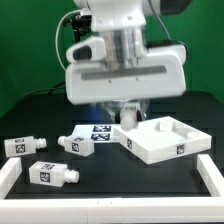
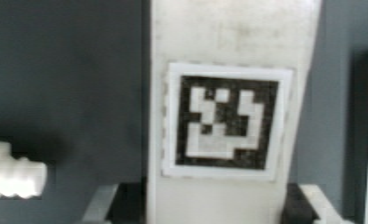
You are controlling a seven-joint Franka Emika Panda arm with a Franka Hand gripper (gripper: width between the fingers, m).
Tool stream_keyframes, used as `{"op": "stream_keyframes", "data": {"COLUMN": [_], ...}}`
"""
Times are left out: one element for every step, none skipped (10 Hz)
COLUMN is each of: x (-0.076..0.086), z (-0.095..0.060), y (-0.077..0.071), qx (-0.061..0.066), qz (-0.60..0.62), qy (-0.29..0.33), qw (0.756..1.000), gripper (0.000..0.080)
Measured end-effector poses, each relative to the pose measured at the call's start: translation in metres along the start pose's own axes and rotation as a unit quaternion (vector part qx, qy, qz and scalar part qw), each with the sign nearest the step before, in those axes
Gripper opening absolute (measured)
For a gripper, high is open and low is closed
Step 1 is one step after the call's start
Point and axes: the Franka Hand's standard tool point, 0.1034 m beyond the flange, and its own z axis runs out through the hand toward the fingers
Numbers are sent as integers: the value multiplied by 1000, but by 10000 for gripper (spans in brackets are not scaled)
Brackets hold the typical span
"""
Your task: Assemble one leg
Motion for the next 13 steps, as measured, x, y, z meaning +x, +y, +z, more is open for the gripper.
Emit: {"op": "stream_keyframes", "data": {"x": [1, 1, 1, 1, -2, -18, -44, -62, -73, -69, -68, -68, -68], "z": [2, 2, 3, 3, 3, 5, 11, 16, 22, 21, 20, 21, 21], "y": [0, 0, 0, 0, 3, 21, 54, 84, 99, 91, 90, 91, 91], "qx": [0, 0, 0, 0, -1, -5, -11, -18, -20, -17, -17, -18, -18], "qz": [0, 0, 0, 0, -9, -37, -51, -65, -55, -53, -58, -57, -57], "qy": [-1, -1, -2, -2, -1, 4, 4, 16, 20, 17, 19, 18, 17], "qw": [1000, 1000, 1000, 1000, 1000, 999, 999, 998, 998, 998, 998, 998, 998], "gripper": [288, 288, 288, 288, 288, 288, 288, 288, 288, 288, 288, 288, 288]}}
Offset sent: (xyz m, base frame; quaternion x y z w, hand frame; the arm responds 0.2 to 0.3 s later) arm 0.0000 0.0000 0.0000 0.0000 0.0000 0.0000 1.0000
